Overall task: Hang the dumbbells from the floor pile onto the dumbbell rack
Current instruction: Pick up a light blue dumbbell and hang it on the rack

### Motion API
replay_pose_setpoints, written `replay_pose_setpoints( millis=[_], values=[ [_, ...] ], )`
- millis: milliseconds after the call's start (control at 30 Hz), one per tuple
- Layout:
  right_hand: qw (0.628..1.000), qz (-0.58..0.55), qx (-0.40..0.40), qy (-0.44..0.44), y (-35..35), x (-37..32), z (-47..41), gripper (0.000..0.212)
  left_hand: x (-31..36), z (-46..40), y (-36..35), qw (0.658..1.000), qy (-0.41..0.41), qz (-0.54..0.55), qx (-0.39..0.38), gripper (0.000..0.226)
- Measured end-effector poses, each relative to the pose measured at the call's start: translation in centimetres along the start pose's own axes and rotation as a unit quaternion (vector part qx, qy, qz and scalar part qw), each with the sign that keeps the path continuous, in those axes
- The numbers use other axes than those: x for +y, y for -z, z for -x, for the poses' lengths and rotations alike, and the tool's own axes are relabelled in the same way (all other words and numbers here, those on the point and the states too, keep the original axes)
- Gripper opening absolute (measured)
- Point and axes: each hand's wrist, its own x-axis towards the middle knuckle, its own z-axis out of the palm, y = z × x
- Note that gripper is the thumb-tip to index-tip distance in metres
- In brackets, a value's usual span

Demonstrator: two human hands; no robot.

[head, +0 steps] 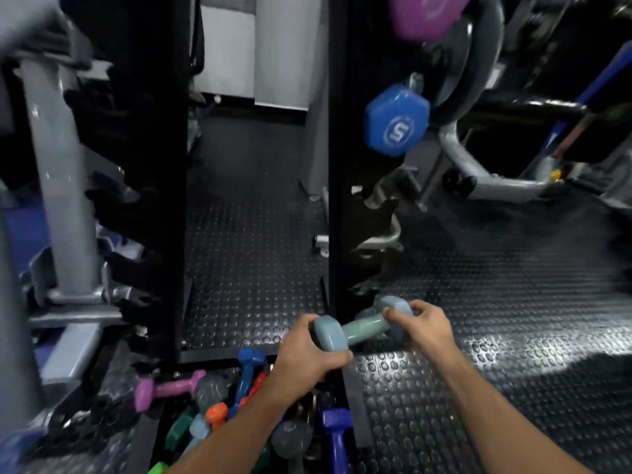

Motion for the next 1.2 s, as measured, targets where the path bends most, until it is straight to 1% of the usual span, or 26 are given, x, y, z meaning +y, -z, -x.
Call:
replay_pose_setpoints(
  millis=[67, 133, 200, 267, 333, 400, 500, 600, 667, 800, 933, 1100, 1200],
  values=[
    [0.998, -0.054, 0.008, 0.023, 2.2, -2.6, 1.1, 0.023, 2.4, 0.7, -0.2, 0.999, -0.003, 0.045, 0.009, 0.068],
    [0.987, -0.151, -0.025, 0.038, 4.2, -4.8, 1.8, 0.021, 4.6, 1.1, -0.2, 0.994, 0.005, 0.107, 0.018, 0.071],
    [0.964, -0.251, -0.080, 0.041, 6.3, -6.8, 2.1, 0.018, 7.0, 1.5, 0.0, 0.985, 0.008, 0.173, 0.017, 0.066],
    [0.934, -0.337, -0.114, 0.028, 8.2, -8.8, 1.6, 0.023, 9.8, 1.7, 0.2, 0.973, -0.001, 0.231, 0.014, 0.060],
    [0.910, -0.399, -0.111, 0.021, 9.7, -10.9, 0.7, 0.029, 12.4, 1.6, 0.2, 0.966, -0.007, 0.257, 0.005, 0.063],
    [0.901, -0.427, -0.079, 0.025, 10.7, -12.9, -0.3, 0.031, 14.8, 1.6, 0.1, 0.960, -0.012, 0.281, -0.003, 0.066],
    [0.902, -0.427, -0.051, 0.032, 11.5, -15.6, -1.5, 0.029, 17.4, 1.0, -0.3, 0.959, -0.027, 0.284, -0.001, 0.067],
    [0.917, -0.390, -0.041, 0.067, 11.5, -18.1, -2.8, 0.018, 18.8, 0.1, -1.0, 0.962, -0.034, 0.272, 0.014, 0.066],
    [0.930, -0.354, -0.042, 0.095, 11.4, -19.4, -4.0, 0.023, 19.6, -0.6, -1.2, 0.961, -0.034, 0.274, 0.029, 0.063],
    [0.939, -0.316, -0.048, 0.126, 10.6, -21.8, -5.7, 0.036, 20.8, -1.8, -0.8, 0.957, -0.036, 0.286, 0.044, 0.060],
    [0.949, -0.288, -0.037, 0.121, 9.8, -24.2, -6.8, 0.036, 21.6, -3.0, -0.6, 0.966, -0.019, 0.247, 0.067, 0.061],
    [0.964, -0.245, -0.005, 0.100, 8.0, -25.6, -8.6, 0.038, 22.3, -4.3, -1.0, 0.952, 0.020, 0.299, 0.060, 0.058],
    [0.964, -0.257, -0.002, 0.071, 6.9, -25.7, -9.6, 0.029, 21.7, -5.0, -0.8, 0.936, 0.043, 0.341, 0.077, 0.062]
  ],
)
